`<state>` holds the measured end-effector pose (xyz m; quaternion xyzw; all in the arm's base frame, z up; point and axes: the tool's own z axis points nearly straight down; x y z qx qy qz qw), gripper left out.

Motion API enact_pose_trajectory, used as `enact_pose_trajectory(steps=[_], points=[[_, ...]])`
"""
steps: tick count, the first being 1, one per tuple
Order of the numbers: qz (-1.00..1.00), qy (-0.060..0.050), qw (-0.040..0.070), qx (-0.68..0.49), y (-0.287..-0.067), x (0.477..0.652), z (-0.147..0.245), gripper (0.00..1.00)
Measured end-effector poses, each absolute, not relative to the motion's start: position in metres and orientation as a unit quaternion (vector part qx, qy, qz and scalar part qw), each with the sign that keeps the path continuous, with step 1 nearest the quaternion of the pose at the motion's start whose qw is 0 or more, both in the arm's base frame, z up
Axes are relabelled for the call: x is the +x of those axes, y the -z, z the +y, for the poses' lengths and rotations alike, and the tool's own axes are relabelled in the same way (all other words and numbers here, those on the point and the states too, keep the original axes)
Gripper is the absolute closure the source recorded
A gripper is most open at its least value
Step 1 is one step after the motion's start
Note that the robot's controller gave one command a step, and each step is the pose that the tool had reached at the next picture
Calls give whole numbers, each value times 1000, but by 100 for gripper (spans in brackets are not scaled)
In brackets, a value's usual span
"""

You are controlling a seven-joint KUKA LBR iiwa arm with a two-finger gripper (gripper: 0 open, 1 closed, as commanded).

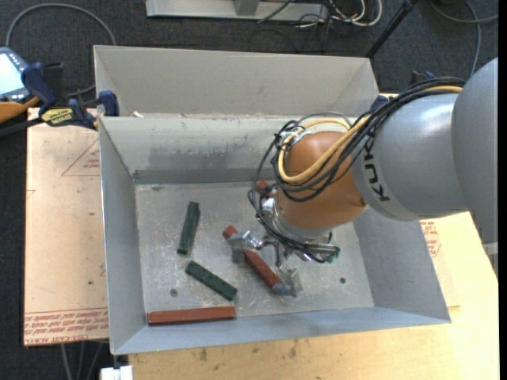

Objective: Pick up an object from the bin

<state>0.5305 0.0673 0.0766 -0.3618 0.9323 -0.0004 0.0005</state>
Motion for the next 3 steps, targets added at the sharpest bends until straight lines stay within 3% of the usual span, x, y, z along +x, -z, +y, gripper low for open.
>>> enact_pose_trajectory(steps=[1, 2, 3], points=[[827, 1, 2, -562, -71, 560, -13, 0], [709, 2, 3, -705, -106, 611, -48, 0], [754, -1, 2, -657, -71, 605, -20, 0]])
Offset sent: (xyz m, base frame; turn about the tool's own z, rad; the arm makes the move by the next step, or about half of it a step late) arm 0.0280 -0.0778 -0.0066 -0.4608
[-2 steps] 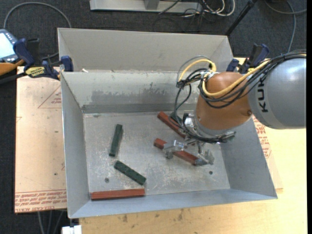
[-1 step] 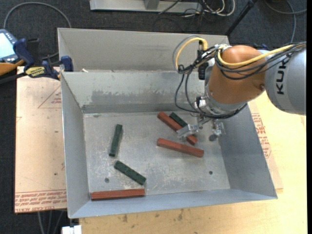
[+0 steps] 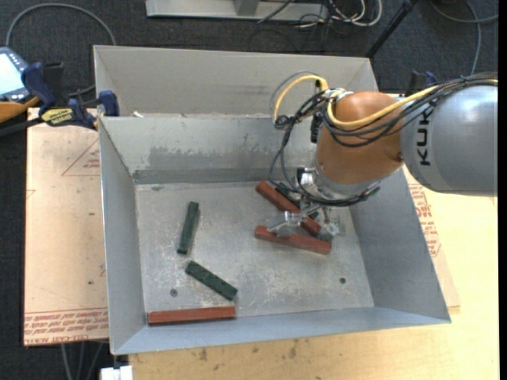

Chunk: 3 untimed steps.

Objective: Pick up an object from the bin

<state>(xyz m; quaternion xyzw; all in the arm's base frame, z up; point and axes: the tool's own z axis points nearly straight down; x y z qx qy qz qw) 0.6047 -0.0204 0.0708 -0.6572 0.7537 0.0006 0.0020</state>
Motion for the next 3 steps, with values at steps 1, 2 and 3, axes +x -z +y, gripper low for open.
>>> enact_pose_trajectory(steps=[1, 2, 3], points=[[769, 2, 3, -639, -82, 637, -84, 0], [782, -3, 2, -624, -74, 623, 14, 0], [798, 1, 1, -603, -70, 623, -80, 0]])
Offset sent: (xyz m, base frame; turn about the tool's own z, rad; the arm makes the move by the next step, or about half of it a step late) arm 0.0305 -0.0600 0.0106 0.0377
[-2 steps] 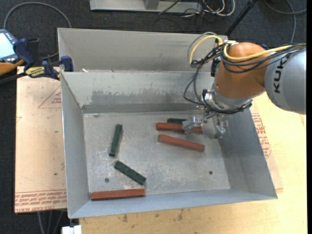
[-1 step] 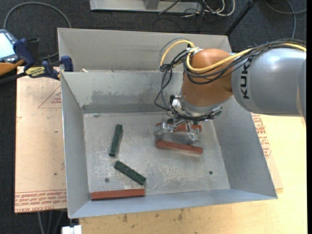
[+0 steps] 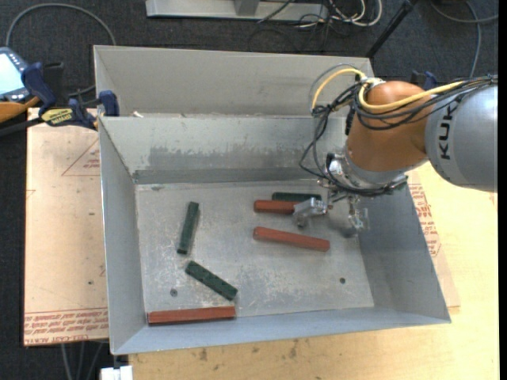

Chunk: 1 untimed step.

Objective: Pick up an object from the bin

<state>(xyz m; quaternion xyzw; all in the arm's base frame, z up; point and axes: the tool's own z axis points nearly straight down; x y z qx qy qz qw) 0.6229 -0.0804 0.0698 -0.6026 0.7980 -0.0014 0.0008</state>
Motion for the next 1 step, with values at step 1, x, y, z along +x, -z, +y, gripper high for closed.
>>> enact_pose_trajectory(steps=[1], points=[[775, -2, 1, -633, -70, 587, -5, 0]])
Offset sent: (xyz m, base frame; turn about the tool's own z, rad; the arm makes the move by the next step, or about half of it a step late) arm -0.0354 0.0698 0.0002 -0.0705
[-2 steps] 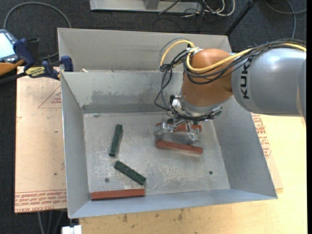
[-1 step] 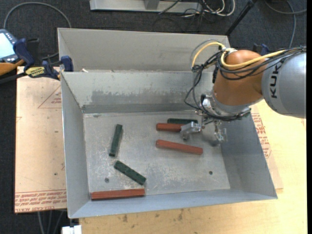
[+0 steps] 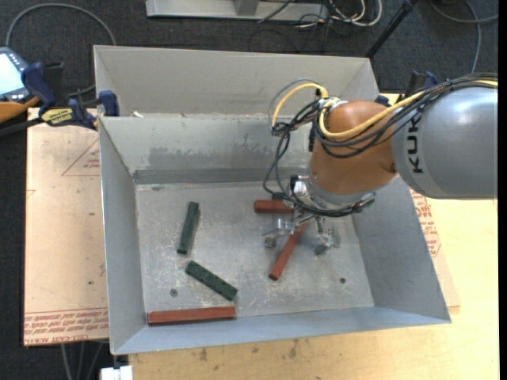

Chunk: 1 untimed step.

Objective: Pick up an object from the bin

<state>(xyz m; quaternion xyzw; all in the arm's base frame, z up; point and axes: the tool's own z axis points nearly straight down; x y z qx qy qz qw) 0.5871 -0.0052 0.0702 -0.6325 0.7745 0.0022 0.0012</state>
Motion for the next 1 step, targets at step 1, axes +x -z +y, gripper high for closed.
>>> enact_pose_trajectory(steps=[1], points=[[777, -1, 2, -629, -71, 588, -9, 100]])
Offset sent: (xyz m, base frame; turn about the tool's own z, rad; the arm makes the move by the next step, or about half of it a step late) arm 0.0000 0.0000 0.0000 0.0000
